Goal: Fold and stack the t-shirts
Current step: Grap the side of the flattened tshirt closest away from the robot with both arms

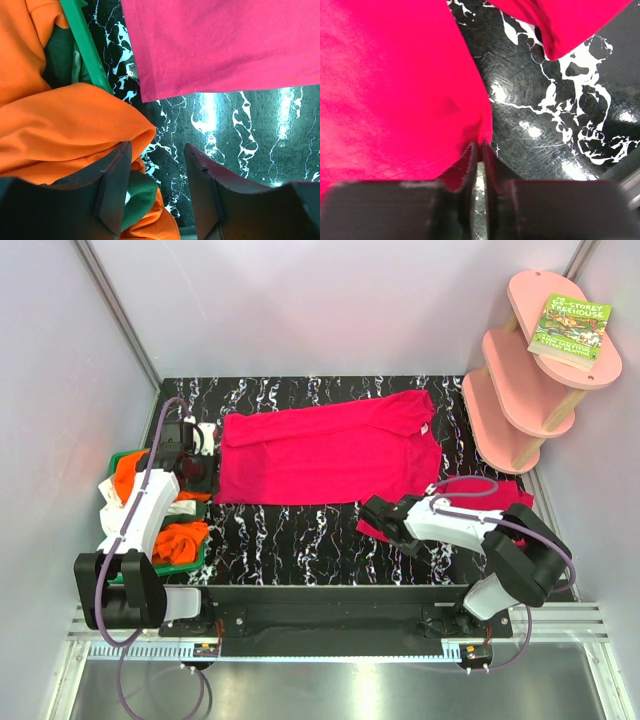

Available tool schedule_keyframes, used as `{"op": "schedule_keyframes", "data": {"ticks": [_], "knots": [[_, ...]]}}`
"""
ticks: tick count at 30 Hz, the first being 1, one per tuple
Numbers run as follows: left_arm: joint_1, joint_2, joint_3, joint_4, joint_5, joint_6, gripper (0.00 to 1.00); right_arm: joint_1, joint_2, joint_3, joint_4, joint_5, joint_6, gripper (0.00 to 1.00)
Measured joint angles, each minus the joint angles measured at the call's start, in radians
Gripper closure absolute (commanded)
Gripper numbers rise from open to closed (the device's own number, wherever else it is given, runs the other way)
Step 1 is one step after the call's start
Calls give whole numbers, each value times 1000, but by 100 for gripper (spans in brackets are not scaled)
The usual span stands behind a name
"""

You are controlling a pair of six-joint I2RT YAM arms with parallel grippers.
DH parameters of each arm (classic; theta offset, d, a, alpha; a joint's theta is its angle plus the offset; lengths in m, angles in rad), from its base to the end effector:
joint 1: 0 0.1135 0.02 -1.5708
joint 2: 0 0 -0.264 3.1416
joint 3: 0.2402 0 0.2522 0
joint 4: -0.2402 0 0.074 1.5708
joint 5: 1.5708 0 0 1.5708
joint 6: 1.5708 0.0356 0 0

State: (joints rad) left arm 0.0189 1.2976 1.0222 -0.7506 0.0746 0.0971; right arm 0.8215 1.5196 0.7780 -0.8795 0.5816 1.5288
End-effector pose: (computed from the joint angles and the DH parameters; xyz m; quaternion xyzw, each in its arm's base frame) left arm 0.2576 0.0022 0.2652 0.0477 0.9613 -0.0203 0.2705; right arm 0.1658 0.1495 0.1523 0.3249 0.9009 -0.1327 0.2552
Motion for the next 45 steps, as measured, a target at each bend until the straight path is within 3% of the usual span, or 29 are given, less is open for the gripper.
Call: {"op": "schedule_keyframes", "data": {"ticks": [12,23,35,45], "knots": [[3,6,0,11,-18,-25,56,5,15,29,-61,4,-18,100],[15,262,77,-13,-18,-69,59,8,6,68,-95,26,-70,100],[-3,286,174,11,135,-68,59,8,2,68,-94,30,-93,100],[-41,391,113,32,117,-77,61,8,2,68,-90,30,-96,100]]}}
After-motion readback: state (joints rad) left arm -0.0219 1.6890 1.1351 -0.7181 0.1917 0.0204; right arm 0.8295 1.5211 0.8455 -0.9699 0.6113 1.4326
